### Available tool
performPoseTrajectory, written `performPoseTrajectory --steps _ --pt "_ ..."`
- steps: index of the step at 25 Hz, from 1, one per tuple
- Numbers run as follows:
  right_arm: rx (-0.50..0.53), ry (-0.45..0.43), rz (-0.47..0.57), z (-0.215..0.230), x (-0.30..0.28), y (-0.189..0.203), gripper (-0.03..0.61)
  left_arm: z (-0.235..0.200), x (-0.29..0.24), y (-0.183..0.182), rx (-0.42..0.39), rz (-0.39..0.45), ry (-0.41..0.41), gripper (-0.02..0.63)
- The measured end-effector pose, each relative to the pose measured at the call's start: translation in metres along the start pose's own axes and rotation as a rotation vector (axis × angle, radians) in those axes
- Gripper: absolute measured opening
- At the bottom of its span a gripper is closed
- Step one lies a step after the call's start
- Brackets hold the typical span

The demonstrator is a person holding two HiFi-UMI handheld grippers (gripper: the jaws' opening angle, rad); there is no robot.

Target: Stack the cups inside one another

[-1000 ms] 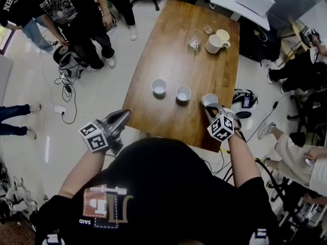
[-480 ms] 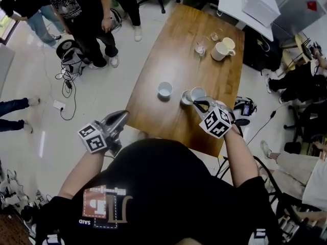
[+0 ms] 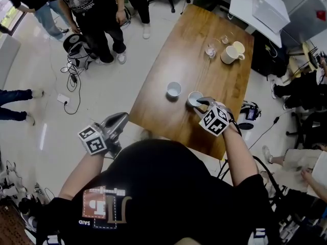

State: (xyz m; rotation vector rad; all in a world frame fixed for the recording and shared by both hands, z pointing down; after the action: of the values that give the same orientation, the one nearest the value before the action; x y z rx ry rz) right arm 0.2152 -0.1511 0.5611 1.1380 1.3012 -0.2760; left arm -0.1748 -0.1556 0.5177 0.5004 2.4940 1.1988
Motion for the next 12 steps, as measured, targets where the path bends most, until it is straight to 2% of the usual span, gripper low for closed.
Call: performPoseTrajectory --steps 5,12 --pt "0.030 0.017 0.077 -0.011 0.001 -0.023 0.121 0.001 0.005 -0.002 0.011 0.005 -0.018 -0.003" --pt "0.173 0.001 0.028 -0.021 -0.054 -0.070 0.129 0.003 0.025 -0.007 -0.018 0.009 -0.042 -0.003"
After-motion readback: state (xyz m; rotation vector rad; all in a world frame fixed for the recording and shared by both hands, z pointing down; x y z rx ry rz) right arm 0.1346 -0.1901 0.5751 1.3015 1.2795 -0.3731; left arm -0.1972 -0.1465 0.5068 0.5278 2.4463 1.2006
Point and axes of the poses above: the fingertips, and each gripper's own axes: x backward along the fingers, z to its right, y out of its underside, the point moved 9 cm from there along x, backward along the fingers, and after that the axes turned 6 degrees about -x, right-handed, at the moved point
